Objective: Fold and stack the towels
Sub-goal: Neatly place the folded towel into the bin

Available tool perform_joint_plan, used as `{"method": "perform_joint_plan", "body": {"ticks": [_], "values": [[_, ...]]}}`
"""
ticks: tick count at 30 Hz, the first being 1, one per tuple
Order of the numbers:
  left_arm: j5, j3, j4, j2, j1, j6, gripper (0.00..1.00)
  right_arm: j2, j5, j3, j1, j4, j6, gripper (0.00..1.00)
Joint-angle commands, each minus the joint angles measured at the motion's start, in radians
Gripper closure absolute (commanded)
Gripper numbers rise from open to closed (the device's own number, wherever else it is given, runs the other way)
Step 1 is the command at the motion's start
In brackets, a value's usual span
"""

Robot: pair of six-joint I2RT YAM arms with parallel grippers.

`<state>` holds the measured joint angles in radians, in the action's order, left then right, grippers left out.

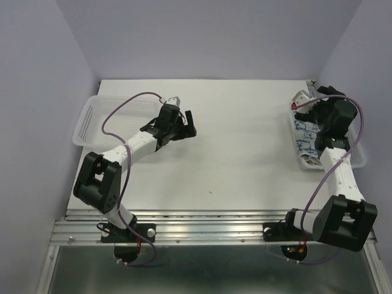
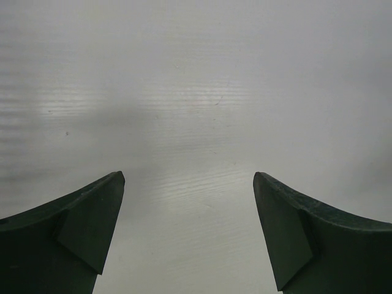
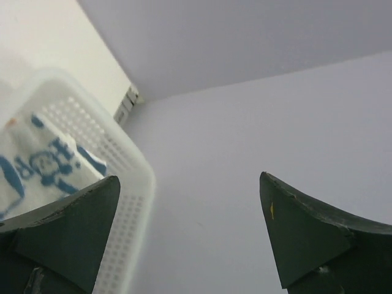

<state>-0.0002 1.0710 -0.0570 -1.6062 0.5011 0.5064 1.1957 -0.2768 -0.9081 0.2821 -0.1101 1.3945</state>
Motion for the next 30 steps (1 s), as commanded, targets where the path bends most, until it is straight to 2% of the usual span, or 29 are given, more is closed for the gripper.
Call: {"method": "perform_joint_plan", "body": {"ticks": [1, 3, 4, 6, 7, 10, 11, 13, 14, 18, 20, 30], "values": [[0.028, -0.034, 0.051, 0.113, -0.007, 0.001, 0.02, 0.002, -0.096, -0.128, 0.008, -0.250, -0.794, 0.00], [0.028, -0.046, 0.052, 0.138, -0.007, 0.003, 0.02, 0.024, -0.081, -0.193, 0.008, -0.296, -1.103, 0.00], [0.029, -0.065, 0.077, 0.162, -0.007, -0.002, 0.02, 0.044, -0.093, -0.248, 0.008, -0.286, -1.354, 0.00], [0.026, -0.080, 0.091, 0.196, -0.007, -0.006, 0.02, 0.042, -0.090, -0.267, 0.008, -0.202, -1.568, 0.00], [0.023, -0.085, 0.091, 0.207, -0.006, -0.014, 0.02, 0.012, -0.055, -0.244, 0.008, -0.198, -1.749, 0.00], [0.019, -0.108, 0.092, 0.247, -0.007, -0.031, 0.02, -0.065, 0.066, -0.094, 0.008, -0.185, -1.911, 0.00], [0.016, -0.115, 0.091, 0.255, -0.007, -0.038, 0.02, -0.089, 0.171, -0.077, 0.006, -0.136, -1.910, 0.00], [0.011, -0.124, 0.097, 0.275, -0.007, -0.040, 0.02, -0.119, 0.270, -0.066, 0.008, 0.095, -1.905, 0.00], [0.011, -0.135, 0.109, 0.278, -0.007, -0.040, 0.02, -0.110, 0.368, -0.057, 0.008, 0.244, -1.905, 0.00], [0.057, -0.135, 0.121, 0.261, -0.007, -0.052, 0.02, -0.105, 0.516, 0.027, 0.008, 0.427, -1.905, 0.00], [0.075, -0.135, 0.128, 0.255, -0.007, -0.052, 0.02, -0.120, 0.596, 0.060, 0.006, 0.437, -1.922, 0.00], [0.088, -0.155, 0.132, 0.264, -0.007, -0.043, 0.02, -0.154, 0.666, 0.170, 0.011, 0.432, -2.074, 0.00]]}}
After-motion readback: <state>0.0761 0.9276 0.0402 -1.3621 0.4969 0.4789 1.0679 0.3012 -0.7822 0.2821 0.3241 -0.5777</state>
